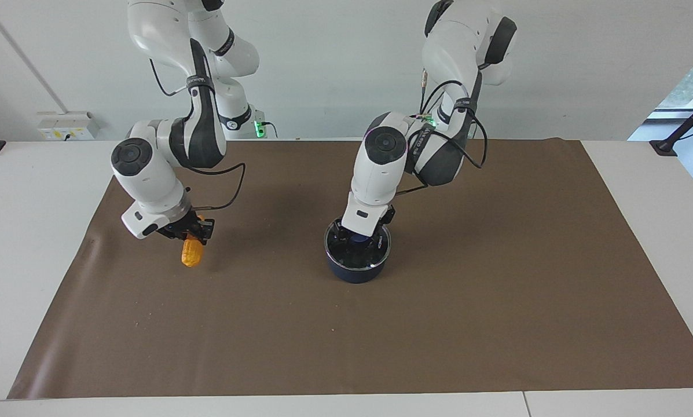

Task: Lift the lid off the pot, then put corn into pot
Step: 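Grasp the lid knob with the left gripper while the right gripper grasps the corn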

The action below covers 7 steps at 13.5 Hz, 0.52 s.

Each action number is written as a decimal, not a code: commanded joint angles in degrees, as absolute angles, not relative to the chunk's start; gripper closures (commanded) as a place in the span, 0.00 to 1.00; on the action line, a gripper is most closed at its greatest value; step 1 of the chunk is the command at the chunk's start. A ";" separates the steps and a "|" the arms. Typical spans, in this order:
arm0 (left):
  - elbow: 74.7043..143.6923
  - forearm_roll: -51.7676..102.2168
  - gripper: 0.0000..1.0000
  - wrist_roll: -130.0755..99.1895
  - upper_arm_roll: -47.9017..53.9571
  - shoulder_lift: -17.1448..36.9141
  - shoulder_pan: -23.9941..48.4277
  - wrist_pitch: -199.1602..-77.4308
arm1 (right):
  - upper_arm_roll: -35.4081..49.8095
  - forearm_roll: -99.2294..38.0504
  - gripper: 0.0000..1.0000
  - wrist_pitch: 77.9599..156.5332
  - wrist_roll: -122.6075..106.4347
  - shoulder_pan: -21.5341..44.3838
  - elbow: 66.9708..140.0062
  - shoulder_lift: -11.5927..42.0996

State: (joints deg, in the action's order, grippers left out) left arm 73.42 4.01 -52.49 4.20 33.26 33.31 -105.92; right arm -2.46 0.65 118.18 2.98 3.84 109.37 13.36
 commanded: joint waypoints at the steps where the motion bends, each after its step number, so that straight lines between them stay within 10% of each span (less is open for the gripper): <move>1: 74.79 3.08 0.29 -53.61 3.43 32.61 34.10 -107.40 | -2.20 0.00 1.00 118.21 4.13 4.75 108.11 14.68; 7: 74.79 3.08 0.56 -53.53 3.43 32.52 34.10 -107.32 | -2.11 -0.09 1.00 118.48 4.22 4.92 108.02 14.77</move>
